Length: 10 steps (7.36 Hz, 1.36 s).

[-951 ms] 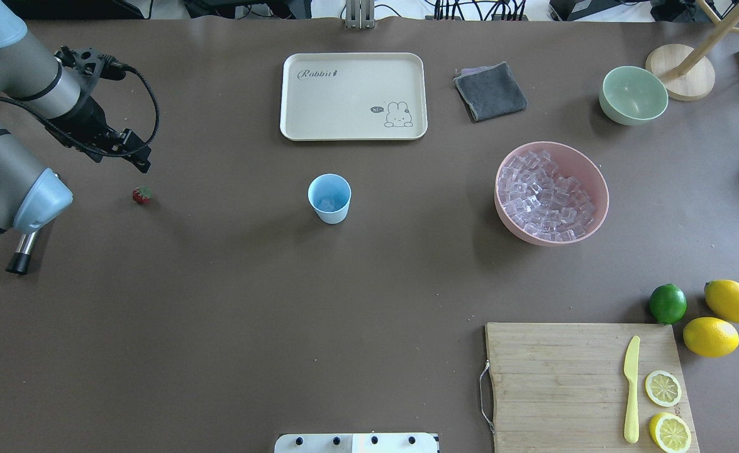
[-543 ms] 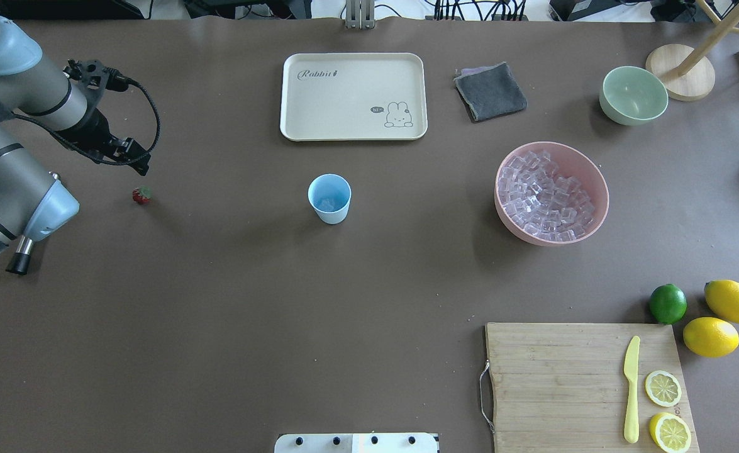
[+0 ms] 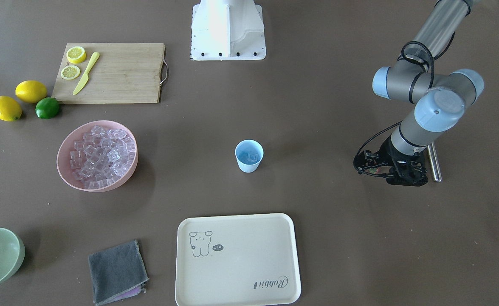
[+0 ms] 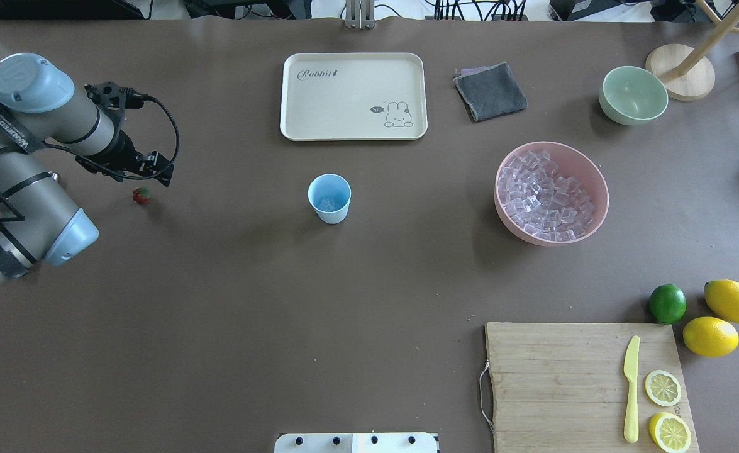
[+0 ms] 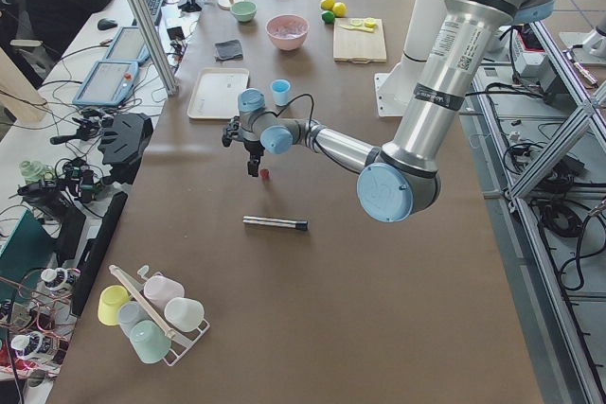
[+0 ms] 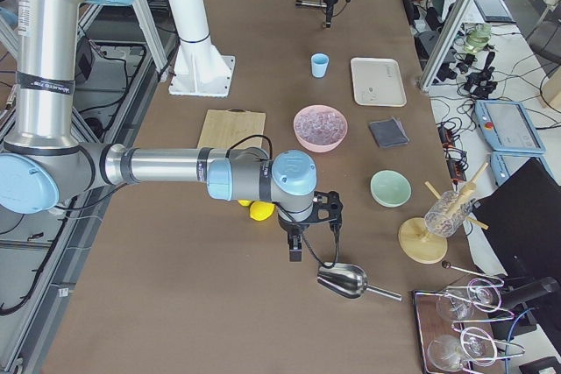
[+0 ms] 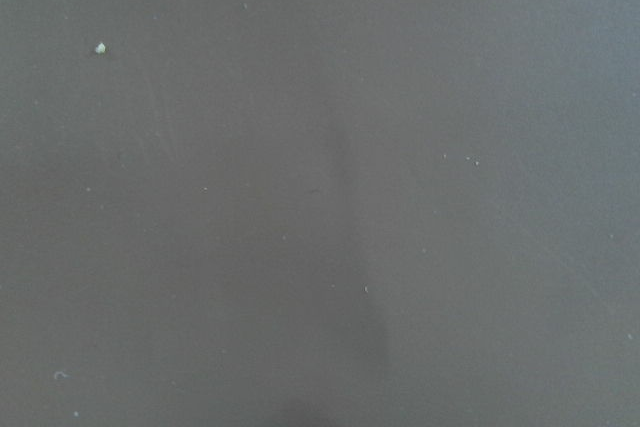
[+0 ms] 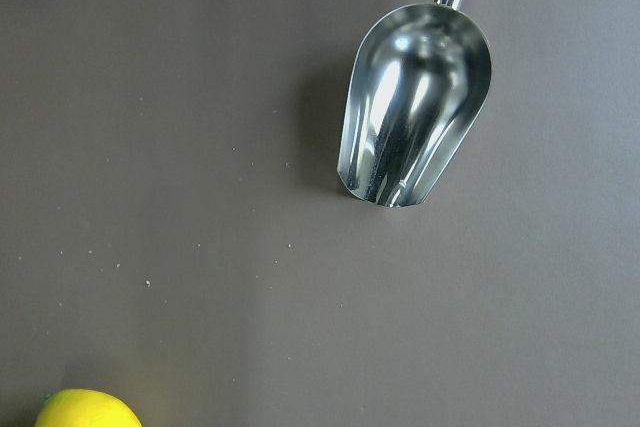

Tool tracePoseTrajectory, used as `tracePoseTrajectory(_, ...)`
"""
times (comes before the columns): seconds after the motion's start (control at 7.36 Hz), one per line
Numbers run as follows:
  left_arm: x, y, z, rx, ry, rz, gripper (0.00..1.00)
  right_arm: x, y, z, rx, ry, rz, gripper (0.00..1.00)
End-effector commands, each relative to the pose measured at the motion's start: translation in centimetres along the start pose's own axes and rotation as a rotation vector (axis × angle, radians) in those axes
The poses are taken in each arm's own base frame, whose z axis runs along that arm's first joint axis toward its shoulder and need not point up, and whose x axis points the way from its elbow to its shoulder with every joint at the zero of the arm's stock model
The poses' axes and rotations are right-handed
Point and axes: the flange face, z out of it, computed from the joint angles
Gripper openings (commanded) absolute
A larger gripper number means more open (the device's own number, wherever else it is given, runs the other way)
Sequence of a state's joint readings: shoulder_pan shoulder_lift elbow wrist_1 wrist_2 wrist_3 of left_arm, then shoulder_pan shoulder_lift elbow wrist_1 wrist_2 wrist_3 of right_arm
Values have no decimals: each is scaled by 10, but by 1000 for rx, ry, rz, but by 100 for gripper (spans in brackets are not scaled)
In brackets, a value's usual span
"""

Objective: Mash ice and strawberries in cup
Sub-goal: 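Lower the left gripper and grasp the strawberry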

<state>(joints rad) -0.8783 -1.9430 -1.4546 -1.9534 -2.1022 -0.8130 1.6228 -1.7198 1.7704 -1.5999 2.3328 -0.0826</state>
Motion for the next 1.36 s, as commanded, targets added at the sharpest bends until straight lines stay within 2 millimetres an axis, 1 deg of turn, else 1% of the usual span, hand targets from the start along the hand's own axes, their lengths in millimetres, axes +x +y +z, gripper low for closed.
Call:
tracePoseTrajectory(0.0,-15,11,14,2,-15,-9,82,0,-1,-1,1,3,-1,100)
tracePoseTrajectory(0.14,-17,12,15,0,-17,-12,62,0,-2,-1,2,6,-2,100)
tracePoseTrajectory(0.27,-11,11,15,-1,-14,-8,49,1,0,-1,1,7,1,100)
tracePoseTrajectory(0.41,-7,9,12,5,-10,8,40,3,1,-1,3,6,5,100)
tracePoseTrajectory(0.54,-9,11,13,2,-11,10,38,2,1,-2,4,6,4,100)
tracePoseTrajectory(0.68,-5,10,9,6,-6,12,38,2,0,-2,5,8,3,100)
tracePoseTrajectory(0.81,-2,4,1,14,2,9,38,2,-1,-3,6,8,2,100)
tracePoseTrajectory(0.95,8,-16,-28,45,15,-4,38,1,-2,-4,8,7,0,100)
tracePoseTrajectory(1.09,57,-44,-77,65,13,-14,38,0,-1,-5,9,8,-1,100)
tracePoseTrajectory(1.22,109,-56,-120,99,41,-13,38,0,1,-7,14,7,-1,100)
